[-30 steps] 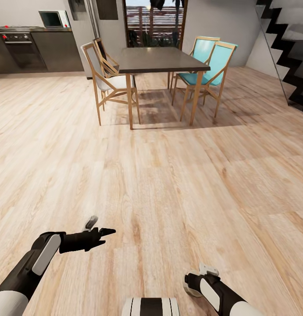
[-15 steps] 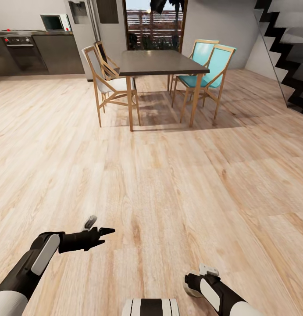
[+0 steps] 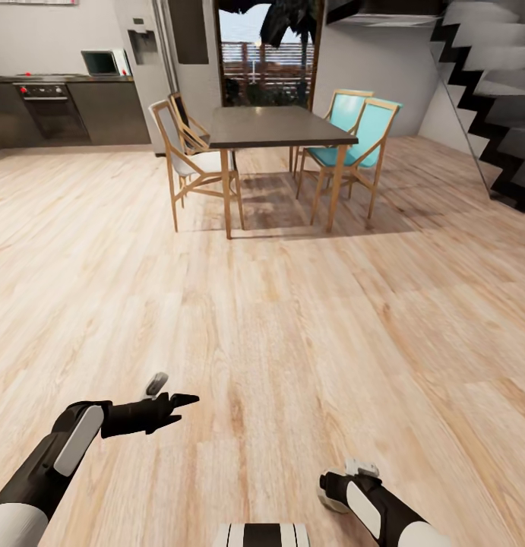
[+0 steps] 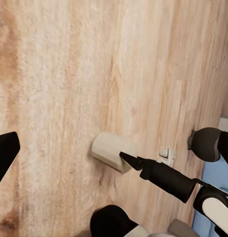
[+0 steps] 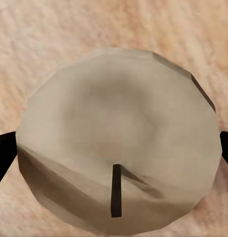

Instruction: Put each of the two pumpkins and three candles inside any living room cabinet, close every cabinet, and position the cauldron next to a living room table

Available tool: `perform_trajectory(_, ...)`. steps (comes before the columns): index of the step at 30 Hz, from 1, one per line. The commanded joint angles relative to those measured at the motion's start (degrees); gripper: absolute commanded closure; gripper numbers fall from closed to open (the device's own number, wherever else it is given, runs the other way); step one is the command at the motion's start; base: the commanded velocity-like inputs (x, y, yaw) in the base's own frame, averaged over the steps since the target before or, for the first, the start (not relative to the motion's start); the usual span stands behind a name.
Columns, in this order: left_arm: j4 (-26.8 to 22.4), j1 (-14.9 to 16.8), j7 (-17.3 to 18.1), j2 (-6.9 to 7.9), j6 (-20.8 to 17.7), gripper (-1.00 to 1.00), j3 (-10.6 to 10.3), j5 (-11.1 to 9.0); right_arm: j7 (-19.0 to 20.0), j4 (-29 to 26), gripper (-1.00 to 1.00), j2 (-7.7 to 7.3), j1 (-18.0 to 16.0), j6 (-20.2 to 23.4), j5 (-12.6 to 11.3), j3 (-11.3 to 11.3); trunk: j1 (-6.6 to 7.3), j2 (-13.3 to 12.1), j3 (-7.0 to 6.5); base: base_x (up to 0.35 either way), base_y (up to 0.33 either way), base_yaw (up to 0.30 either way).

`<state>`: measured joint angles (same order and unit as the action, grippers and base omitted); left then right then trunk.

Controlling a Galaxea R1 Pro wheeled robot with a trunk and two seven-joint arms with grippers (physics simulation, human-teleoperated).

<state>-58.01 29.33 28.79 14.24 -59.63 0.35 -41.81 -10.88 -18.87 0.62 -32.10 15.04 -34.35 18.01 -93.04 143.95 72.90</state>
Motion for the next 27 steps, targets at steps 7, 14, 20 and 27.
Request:
perform_trajectory(7,0.0,0.01,-0.23,0.0,0.15,-1.0,0.0,0.62,0.05,-0.15,1.0,0.24,-0.03,0.02,-0.18,-0.05,0.18,-0.1,-1.56,0.0,0.0,0.0)
perform_trajectory(14,0.0,0.03,-1.36,0.0,0.46,-1.0,0.0,1.06,0.01,-2.76,1.0,0.1,0.0,0.56,-0.26,-0.05,0.36,-0.19,-3.11,0.0,0.0,0.0)
perform_trajectory(20,-0.06,0.04,-6.14,0.54,0.52,-1.0,0.07,1.11,-0.65,-18.18,1.0,0.77,0.12,12.01,-0.28,-0.38,0.51,-0.27,-4.44,0.0,0.0,0.0)
perform_trajectory(27,-0.39,1.58,-13.64,1.68,0.43,-1.0,0.08,1.04,-2.56,-41.27,1.0,0.9,0.11,27.64,-1.0,-2.15,0.69,-0.36,-5.99,0.0,0.0,0.0)
